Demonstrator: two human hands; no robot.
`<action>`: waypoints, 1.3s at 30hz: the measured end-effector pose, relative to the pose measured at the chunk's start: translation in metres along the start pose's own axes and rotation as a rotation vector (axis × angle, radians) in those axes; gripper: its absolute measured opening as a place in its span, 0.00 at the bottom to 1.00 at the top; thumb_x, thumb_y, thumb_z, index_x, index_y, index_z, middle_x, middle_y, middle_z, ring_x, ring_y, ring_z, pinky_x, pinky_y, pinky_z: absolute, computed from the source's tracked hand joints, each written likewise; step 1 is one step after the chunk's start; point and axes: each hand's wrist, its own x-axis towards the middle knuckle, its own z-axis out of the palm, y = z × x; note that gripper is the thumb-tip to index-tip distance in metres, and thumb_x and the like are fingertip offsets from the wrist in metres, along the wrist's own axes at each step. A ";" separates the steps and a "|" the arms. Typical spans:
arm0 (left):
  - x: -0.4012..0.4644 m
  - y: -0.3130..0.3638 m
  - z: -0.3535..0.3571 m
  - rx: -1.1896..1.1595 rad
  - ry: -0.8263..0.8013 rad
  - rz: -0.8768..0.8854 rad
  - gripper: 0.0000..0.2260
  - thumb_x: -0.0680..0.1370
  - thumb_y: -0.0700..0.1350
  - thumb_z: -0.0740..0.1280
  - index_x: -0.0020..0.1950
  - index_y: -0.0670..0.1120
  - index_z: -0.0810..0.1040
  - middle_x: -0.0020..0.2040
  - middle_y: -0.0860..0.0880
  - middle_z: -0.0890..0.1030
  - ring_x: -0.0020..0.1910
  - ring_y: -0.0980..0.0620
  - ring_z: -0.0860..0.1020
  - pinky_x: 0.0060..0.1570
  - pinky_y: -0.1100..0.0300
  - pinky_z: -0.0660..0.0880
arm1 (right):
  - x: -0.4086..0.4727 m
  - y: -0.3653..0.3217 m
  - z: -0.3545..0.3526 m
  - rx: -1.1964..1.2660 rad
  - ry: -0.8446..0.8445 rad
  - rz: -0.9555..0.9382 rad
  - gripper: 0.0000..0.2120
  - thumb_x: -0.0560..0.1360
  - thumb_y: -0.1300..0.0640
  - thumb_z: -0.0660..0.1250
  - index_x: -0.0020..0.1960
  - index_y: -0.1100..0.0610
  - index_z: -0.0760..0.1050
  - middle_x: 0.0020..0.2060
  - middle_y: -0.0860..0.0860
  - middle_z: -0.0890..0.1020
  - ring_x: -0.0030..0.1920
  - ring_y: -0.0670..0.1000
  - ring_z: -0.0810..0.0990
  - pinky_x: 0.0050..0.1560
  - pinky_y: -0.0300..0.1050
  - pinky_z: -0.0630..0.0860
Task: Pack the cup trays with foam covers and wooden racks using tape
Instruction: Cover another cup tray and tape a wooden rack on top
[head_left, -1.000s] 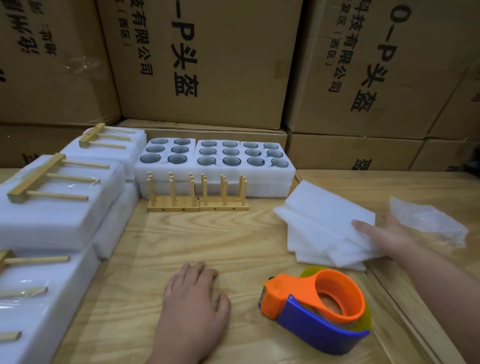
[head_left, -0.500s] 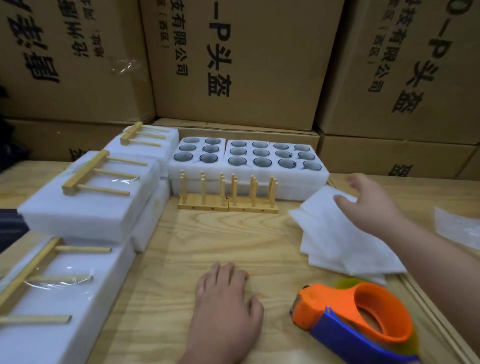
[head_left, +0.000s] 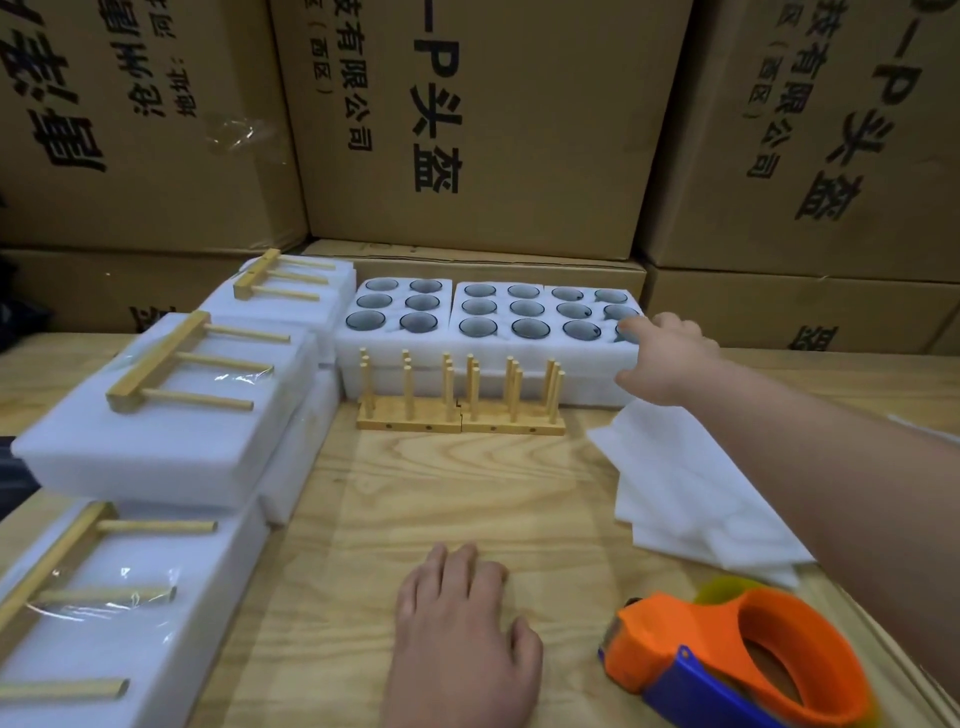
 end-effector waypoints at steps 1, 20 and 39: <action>0.000 0.000 0.000 0.004 0.007 0.000 0.19 0.62 0.58 0.60 0.45 0.53 0.83 0.55 0.50 0.84 0.58 0.42 0.83 0.55 0.42 0.80 | 0.003 -0.001 0.002 -0.012 -0.029 0.017 0.33 0.72 0.48 0.65 0.75 0.39 0.59 0.68 0.53 0.67 0.67 0.59 0.66 0.64 0.55 0.65; 0.004 -0.002 0.011 0.000 0.092 -0.016 0.18 0.56 0.58 0.69 0.43 0.54 0.83 0.55 0.50 0.85 0.57 0.42 0.83 0.59 0.50 0.66 | 0.041 -0.028 0.022 -0.193 -0.111 -0.002 0.27 0.80 0.45 0.61 0.74 0.29 0.55 0.73 0.57 0.67 0.75 0.61 0.59 0.76 0.70 0.44; 0.002 -0.005 0.018 0.050 0.104 0.003 0.18 0.58 0.59 0.68 0.45 0.55 0.82 0.57 0.51 0.84 0.60 0.44 0.82 0.62 0.47 0.75 | 0.044 -0.020 -0.023 0.052 0.268 0.013 0.18 0.78 0.46 0.65 0.67 0.36 0.70 0.60 0.54 0.76 0.61 0.58 0.74 0.71 0.62 0.55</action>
